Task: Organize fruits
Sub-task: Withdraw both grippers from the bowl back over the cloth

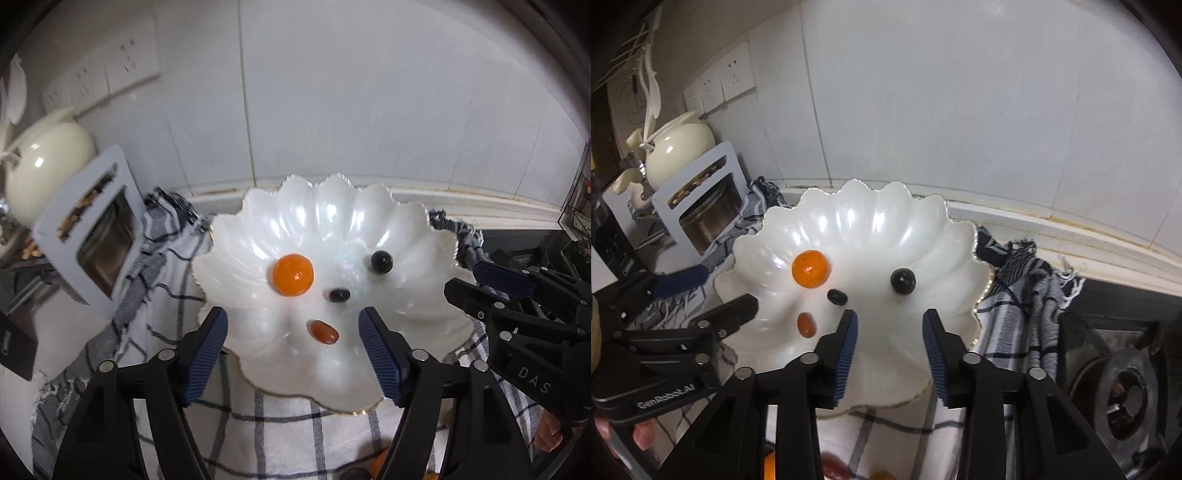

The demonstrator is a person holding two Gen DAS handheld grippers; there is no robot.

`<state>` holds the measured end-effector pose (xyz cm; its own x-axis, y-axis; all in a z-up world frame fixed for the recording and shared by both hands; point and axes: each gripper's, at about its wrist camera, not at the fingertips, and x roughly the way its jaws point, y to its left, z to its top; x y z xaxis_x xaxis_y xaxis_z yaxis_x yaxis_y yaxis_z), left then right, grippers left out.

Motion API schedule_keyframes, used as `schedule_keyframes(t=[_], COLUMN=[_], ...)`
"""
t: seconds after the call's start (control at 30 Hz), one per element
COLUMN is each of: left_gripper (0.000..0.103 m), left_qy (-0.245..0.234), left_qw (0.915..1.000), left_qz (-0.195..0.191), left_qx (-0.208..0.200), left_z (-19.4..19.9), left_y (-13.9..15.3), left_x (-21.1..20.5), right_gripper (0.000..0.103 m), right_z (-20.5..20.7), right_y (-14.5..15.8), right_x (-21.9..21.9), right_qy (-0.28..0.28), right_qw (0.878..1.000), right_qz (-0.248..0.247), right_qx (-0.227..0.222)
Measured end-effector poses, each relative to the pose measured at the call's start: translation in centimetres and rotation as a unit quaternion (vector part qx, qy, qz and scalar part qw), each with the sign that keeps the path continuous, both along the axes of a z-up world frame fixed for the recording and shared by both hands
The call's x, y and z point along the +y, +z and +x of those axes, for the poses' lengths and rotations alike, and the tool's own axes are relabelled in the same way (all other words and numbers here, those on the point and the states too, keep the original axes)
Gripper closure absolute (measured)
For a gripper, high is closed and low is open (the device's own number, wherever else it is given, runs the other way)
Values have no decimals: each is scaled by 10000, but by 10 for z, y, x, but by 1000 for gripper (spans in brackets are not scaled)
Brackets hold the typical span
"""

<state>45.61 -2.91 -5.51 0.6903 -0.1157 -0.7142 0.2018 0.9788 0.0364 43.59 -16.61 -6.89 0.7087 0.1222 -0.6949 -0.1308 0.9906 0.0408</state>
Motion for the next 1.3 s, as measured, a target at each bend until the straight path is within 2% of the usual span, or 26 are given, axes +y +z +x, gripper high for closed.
schedule_keyframes(t=[0.27, 0.57, 0.97, 1.3], left_gripper=[17, 14, 14, 13], left_qy=[-111, -158, -350, -440], left_qw=[9985, 9960, 9912, 9893], left_qz=[80, 49, 16, 72], left_qx=[-531, -880, -1274, -1388], left_z=[-42, -89, -147, -182], left_y=[34, 56, 74, 71], left_x=[-1, -3, -5, -1], right_gripper=[61, 61, 61, 61], right_z=[-37, -87, -145, -180], right_y=[25, 48, 67, 67], right_x=[0, 1, -1, -1], right_qy=[64, 153, 126, 85], right_qw=[9993, 9974, 9943, 9934], right_qz=[68, -47, -175, -190], right_qx=[-353, -705, -1040, -1126])
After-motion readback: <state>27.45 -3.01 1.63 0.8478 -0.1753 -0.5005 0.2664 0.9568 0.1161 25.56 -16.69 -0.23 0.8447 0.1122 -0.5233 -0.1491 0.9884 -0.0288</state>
